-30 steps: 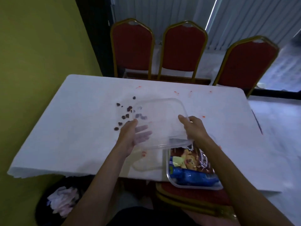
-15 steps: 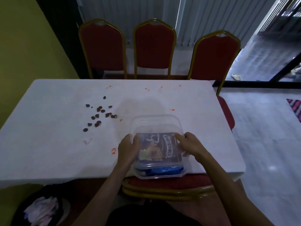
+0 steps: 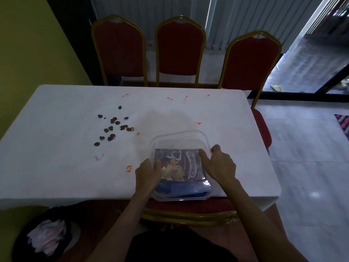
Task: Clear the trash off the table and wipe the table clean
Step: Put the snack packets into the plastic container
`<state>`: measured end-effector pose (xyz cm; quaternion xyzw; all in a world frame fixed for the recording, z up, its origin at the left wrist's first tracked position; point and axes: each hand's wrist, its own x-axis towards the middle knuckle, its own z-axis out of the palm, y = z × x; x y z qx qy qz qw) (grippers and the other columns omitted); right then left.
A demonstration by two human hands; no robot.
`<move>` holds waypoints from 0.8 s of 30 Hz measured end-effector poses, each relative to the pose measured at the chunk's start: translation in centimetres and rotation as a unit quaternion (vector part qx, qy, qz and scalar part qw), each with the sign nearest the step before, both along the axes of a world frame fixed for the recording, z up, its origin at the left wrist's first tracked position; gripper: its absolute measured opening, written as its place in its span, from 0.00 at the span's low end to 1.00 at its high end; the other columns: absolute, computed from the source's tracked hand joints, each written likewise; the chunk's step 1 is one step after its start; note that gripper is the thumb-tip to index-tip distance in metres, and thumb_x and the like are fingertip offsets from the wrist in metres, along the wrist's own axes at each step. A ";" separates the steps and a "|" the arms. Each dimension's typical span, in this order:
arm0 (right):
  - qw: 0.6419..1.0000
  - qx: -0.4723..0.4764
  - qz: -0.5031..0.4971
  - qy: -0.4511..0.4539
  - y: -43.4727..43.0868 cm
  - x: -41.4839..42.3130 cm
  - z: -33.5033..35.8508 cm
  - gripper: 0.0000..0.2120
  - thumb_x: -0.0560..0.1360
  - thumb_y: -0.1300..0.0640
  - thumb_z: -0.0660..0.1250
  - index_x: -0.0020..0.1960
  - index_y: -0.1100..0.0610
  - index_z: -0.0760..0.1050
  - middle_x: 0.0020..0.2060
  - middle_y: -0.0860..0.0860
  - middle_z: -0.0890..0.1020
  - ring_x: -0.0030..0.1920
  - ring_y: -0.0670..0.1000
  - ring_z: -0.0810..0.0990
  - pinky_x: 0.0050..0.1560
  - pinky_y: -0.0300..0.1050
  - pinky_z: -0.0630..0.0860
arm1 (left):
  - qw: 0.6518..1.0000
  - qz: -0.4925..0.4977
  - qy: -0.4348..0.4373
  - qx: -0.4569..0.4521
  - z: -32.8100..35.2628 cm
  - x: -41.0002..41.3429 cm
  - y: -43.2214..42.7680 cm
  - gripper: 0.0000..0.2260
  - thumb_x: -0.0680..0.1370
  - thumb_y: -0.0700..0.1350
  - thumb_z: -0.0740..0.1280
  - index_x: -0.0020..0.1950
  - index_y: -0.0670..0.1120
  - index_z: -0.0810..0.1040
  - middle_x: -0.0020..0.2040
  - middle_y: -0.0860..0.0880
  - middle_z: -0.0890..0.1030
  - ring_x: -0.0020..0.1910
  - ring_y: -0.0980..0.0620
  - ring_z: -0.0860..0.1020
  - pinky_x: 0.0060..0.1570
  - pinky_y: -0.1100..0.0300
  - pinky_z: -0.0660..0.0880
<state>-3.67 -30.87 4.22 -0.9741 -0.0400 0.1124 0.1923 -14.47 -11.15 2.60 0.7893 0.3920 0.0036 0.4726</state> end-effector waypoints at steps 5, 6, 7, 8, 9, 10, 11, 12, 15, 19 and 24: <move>0.999 -0.038 0.012 0.020 0.2 -0.4 -0.7 0.30 0.79 0.32 0.53 0.59 0.59 0.72 0.55 0.56 0.76 0.54 0.58 0.78 0.50 0.51 0.72 | 0.999 -0.014 0.023 0.025 -0.3 0.3 0.2 0.15 0.80 0.53 0.60 0.50 0.42 0.76 0.44 0.45 0.79 0.42 0.49 0.78 0.37 0.56 0.74; 0.998 -0.049 0.016 0.020 0.1 -0.5 -0.8 0.30 0.79 0.32 0.52 0.59 0.59 0.72 0.56 0.56 0.76 0.55 0.58 0.78 0.51 0.51 0.72 | 0.999 -0.018 0.019 0.031 -0.3 0.3 0.2 0.15 0.80 0.52 0.60 0.49 0.41 0.76 0.43 0.46 0.78 0.41 0.49 0.77 0.35 0.57 0.71; 0.998 -0.059 0.022 0.020 0.0 -0.6 -0.8 0.30 0.78 0.32 0.52 0.59 0.58 0.72 0.56 0.56 0.76 0.55 0.57 0.78 0.52 0.51 0.73 | 0.999 -0.019 0.015 0.035 -0.4 0.2 0.2 0.15 0.80 0.52 0.60 0.47 0.41 0.75 0.42 0.46 0.78 0.40 0.49 0.76 0.34 0.57 0.69; 0.997 -0.067 0.027 0.021 -0.1 -0.6 -0.9 0.31 0.78 0.32 0.52 0.60 0.58 0.72 0.57 0.56 0.76 0.56 0.57 0.77 0.53 0.52 0.73 | 0.999 -0.018 0.014 0.037 -0.5 0.1 0.2 0.15 0.80 0.52 0.60 0.47 0.41 0.75 0.41 0.46 0.78 0.40 0.49 0.77 0.35 0.57 0.69; 0.997 -0.071 0.030 0.027 -0.2 -0.7 -1.0 0.31 0.79 0.32 0.52 0.60 0.58 0.71 0.57 0.56 0.76 0.57 0.57 0.77 0.54 0.52 0.73 | 0.999 -0.017 0.012 0.039 -0.7 -0.1 0.2 0.15 0.80 0.53 0.60 0.46 0.41 0.75 0.40 0.46 0.78 0.40 0.49 0.77 0.35 0.56 0.70; 0.996 -0.071 0.035 0.034 -0.2 -0.7 -1.0 0.30 0.79 0.32 0.51 0.61 0.58 0.71 0.58 0.56 0.76 0.57 0.57 0.77 0.54 0.52 0.73 | 0.999 -0.015 0.011 0.041 -0.9 -0.3 0.1 0.16 0.80 0.53 0.60 0.44 0.41 0.75 0.39 0.47 0.77 0.39 0.49 0.77 0.35 0.56 0.69; 0.996 -0.067 0.040 0.044 -0.2 -0.7 -1.0 0.30 0.79 0.33 0.51 0.61 0.58 0.70 0.58 0.56 0.75 0.57 0.58 0.78 0.54 0.52 0.72 | 0.999 -0.016 0.007 0.044 -1.1 -0.4 0.1 0.16 0.81 0.52 0.60 0.43 0.41 0.74 0.38 0.47 0.77 0.38 0.50 0.76 0.35 0.57 0.68; 0.996 -0.063 0.043 0.055 -0.1 -0.7 -1.0 0.28 0.80 0.34 0.51 0.61 0.58 0.70 0.58 0.57 0.75 0.56 0.58 0.78 0.54 0.52 0.72 | 0.999 -0.018 0.004 0.046 -1.2 -0.5 0.0 0.15 0.81 0.52 0.60 0.42 0.42 0.74 0.37 0.47 0.76 0.36 0.50 0.75 0.34 0.57 0.68; 0.994 -0.063 0.056 0.068 0.2 -0.4 -0.9 0.24 0.82 0.38 0.49 0.59 0.58 0.68 0.57 0.57 0.76 0.55 0.59 0.78 0.52 0.52 0.71 | 0.998 -0.023 -0.011 0.057 -1.0 -0.5 -0.1 0.14 0.81 0.50 0.61 0.40 0.43 0.72 0.35 0.48 0.74 0.34 0.52 0.73 0.32 0.60 0.66; 0.997 -0.050 0.046 0.041 0.5 -1.0 -1.6 0.24 0.82 0.38 0.48 0.56 0.58 0.67 0.54 0.56 0.78 0.49 0.57 0.79 0.49 0.50 0.72 | 0.997 -0.018 -0.033 0.064 -1.3 -1.0 -0.5 0.14 0.83 0.48 0.60 0.40 0.43 0.71 0.34 0.49 0.74 0.32 0.54 0.73 0.30 0.63 0.65; 0.999 -0.016 -0.001 0.029 0.6 -1.6 -2.4 0.26 0.79 0.32 0.48 0.54 0.55 0.67 0.49 0.54 0.80 0.41 0.52 0.76 0.44 0.47 0.73 | 0.997 -0.005 -0.049 0.056 -2.1 -0.9 -0.9 0.13 0.83 0.47 0.58 0.43 0.42 0.72 0.37 0.45 0.77 0.37 0.47 0.78 0.35 0.54 0.75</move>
